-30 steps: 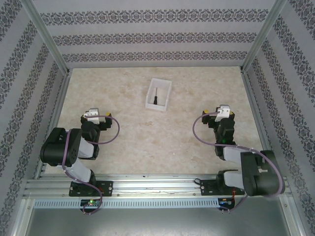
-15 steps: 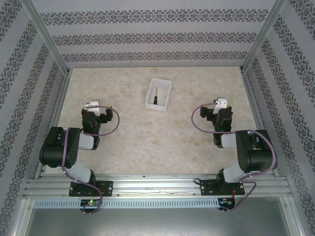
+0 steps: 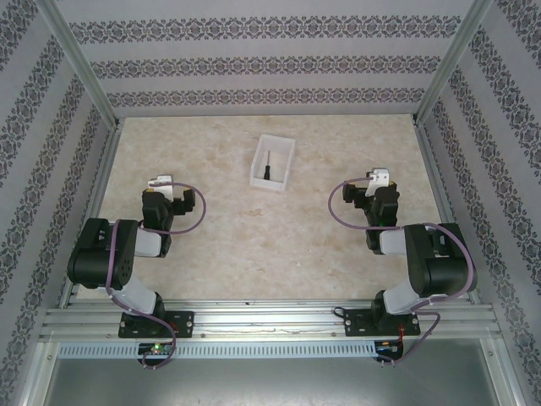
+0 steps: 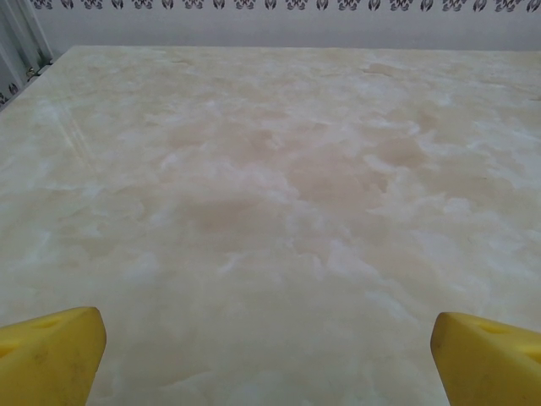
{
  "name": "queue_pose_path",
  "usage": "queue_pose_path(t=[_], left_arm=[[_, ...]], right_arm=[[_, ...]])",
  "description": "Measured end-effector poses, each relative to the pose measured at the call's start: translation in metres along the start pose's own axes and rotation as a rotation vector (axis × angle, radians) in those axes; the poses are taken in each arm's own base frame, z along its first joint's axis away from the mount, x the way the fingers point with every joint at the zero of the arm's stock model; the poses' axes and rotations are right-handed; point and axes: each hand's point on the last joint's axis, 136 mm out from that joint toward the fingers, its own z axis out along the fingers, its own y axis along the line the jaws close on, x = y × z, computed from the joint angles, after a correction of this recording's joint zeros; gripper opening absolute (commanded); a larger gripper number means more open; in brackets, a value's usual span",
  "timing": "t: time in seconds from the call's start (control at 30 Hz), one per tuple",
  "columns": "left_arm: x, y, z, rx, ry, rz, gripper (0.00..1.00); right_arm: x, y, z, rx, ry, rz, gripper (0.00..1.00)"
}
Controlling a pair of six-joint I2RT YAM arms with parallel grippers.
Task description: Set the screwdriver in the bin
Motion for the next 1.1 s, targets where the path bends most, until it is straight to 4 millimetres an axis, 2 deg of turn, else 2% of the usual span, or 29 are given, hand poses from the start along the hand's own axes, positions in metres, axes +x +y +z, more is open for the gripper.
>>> queue_pose_path(t=[1.1], left_arm=[[0.0023, -0.0051, 0.0002, 0.030, 0.015, 0.005, 0.99]], right_arm=[[0.0000, 0.0003, 0.0000, -0.001, 0.000, -0.001, 0.98]])
